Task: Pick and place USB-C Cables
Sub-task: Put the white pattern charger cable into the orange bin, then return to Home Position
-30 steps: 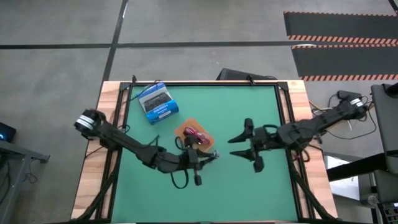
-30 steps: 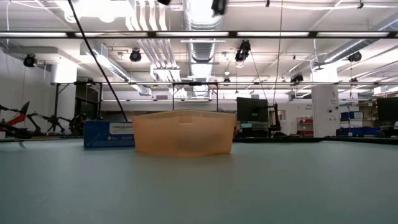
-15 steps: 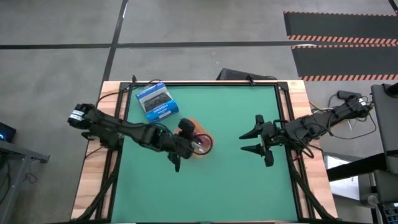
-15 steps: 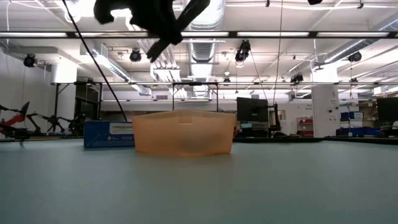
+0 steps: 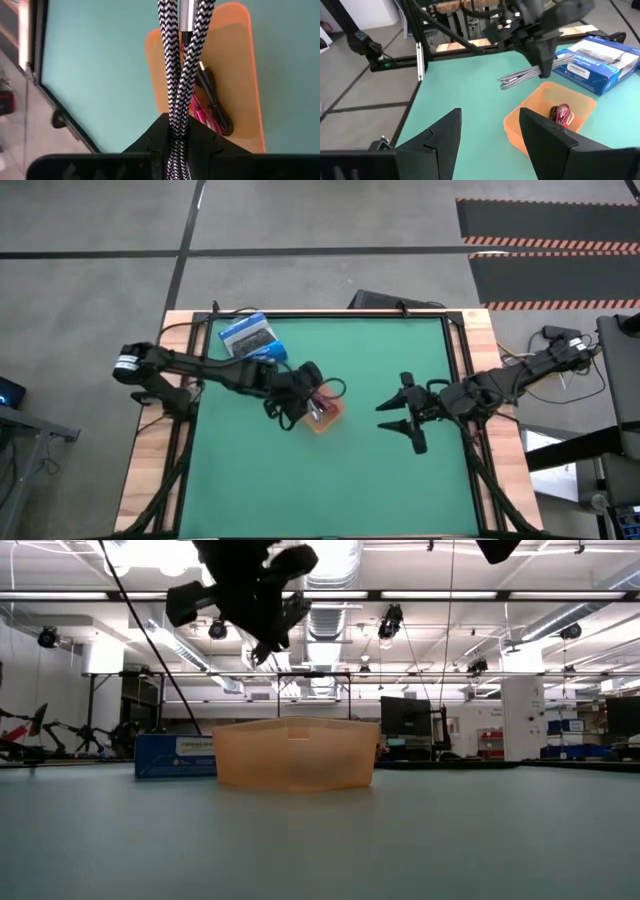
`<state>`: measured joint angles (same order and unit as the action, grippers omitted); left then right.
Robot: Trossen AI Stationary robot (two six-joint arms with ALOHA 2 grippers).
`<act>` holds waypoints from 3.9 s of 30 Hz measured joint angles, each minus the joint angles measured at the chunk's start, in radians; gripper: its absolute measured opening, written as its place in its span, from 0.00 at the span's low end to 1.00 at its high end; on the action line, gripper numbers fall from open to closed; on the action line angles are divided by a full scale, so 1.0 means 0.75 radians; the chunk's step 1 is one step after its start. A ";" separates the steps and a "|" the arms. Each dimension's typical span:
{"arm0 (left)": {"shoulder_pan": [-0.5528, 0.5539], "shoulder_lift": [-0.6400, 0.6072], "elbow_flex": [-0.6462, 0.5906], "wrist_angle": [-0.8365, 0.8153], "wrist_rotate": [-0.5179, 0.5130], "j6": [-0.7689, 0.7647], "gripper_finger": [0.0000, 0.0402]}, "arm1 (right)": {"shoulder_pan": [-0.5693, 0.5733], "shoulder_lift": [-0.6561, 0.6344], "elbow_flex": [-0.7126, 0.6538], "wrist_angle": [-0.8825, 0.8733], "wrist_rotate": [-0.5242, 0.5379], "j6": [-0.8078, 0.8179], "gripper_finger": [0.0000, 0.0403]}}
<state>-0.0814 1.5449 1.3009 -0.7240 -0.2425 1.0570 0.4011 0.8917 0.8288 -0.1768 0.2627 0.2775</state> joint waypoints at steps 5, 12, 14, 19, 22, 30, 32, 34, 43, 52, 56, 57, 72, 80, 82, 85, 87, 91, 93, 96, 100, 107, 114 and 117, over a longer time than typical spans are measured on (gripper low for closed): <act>0.067 0.056 0.000 0.010 0.065 -0.004 0.07 | 0.000 0.028 0.000 0.000 0.000 0.000 0.48; 0.092 0.152 -0.001 0.010 0.080 -0.004 0.07 | -0.001 0.026 -0.001 -0.006 0.001 0.000 0.48; 0.096 0.171 -0.001 0.012 0.080 -0.004 0.07 | -0.001 0.026 -0.001 -0.006 0.001 0.000 0.48; 0.104 0.221 -0.001 0.017 0.079 -0.004 0.07 | -0.001 0.027 -0.001 -0.008 0.001 0.000 0.48; 0.107 0.245 -0.001 0.025 0.078 -0.004 0.07 | 0.000 0.027 -0.001 -0.009 0.001 0.000 0.48; 0.109 0.283 -0.001 0.065 0.070 -0.003 0.07 | 0.000 0.027 -0.001 -0.014 0.001 0.000 0.48; 0.109 0.288 -0.001 0.069 0.069 -0.004 0.07 | -0.001 0.027 -0.001 -0.015 0.001 0.000 0.48; 0.109 0.292 -0.001 0.074 0.065 -0.003 0.07 | 0.000 0.027 -0.001 -0.015 0.001 0.000 0.48; 0.109 0.298 -0.002 0.082 -0.027 -0.006 0.12 | -0.001 0.027 -0.001 -0.016 0.000 0.000 0.48; 0.108 0.297 -0.002 0.082 -0.027 -0.009 0.26 | -0.001 0.027 -0.001 -0.023 0.000 0.000 0.48; 0.106 0.297 -0.002 0.082 -0.034 -0.014 0.27 | 0.000 0.027 -0.001 -0.045 0.000 0.000 0.48; 0.105 0.297 -0.002 0.083 -0.035 -0.032 0.27 | 0.000 0.027 -0.003 -0.045 0.000 0.000 0.48; -0.094 0.181 -0.002 0.230 -0.129 -0.397 0.27 | 0.000 0.027 -0.197 0.228 0.012 -0.226 0.48; -0.274 0.063 -0.143 0.574 -0.085 -0.533 0.18 | -0.018 0.021 -0.411 0.657 0.012 -0.512 0.48; -0.301 0.020 -0.210 0.669 -0.063 -0.542 0.13 | -0.046 0.007 -0.442 0.715 0.014 -0.540 0.48; -0.315 -0.055 -0.324 0.774 -0.061 -0.578 0.03 | -0.107 -0.019 -0.459 0.732 0.011 -0.566 0.48; -0.315 -0.108 -0.407 0.856 -0.061 -0.610 0.01 | -0.152 -0.033 -0.459 0.733 -0.004 -0.575 0.48; -0.315 -0.244 -0.591 1.033 -0.061 -0.644 0.02 | -0.232 -0.059 -0.460 0.723 -0.088 -0.606 0.48; -0.314 -0.319 -0.691 1.099 -0.061 -0.645 0.02 | -0.269 -0.065 -0.460 0.718 -0.127 -0.612 0.48; -0.312 -0.438 -0.828 1.219 -0.061 -0.669 0.02 | -0.312 -0.074 -0.461 0.686 -0.158 -0.619 0.48; -0.312 -0.599 -0.997 1.356 -0.064 -0.673 0.02 | -0.344 -0.091 -0.472 0.662 -0.187 -0.640 0.48; -0.310 -0.883 -1.210 1.418 -0.173 -0.731 0.02 | -0.346 -0.150 -0.507 0.661 -0.229 -0.649 0.48; -0.309 -1.116 -1.363 1.419 -0.256 -0.775 0.02 | -0.351 -0.239 -0.581 0.711 -0.256 -0.657 0.48; -0.310 -1.209 -1.420 1.422 -0.300 -0.778 0.02 | -0.368 -0.290 -0.602 0.721 -0.256 -0.675 0.48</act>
<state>-0.3138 0.6380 0.2358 0.3421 -0.4675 0.4738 0.1252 0.6743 0.3776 0.3641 0.0704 -0.2290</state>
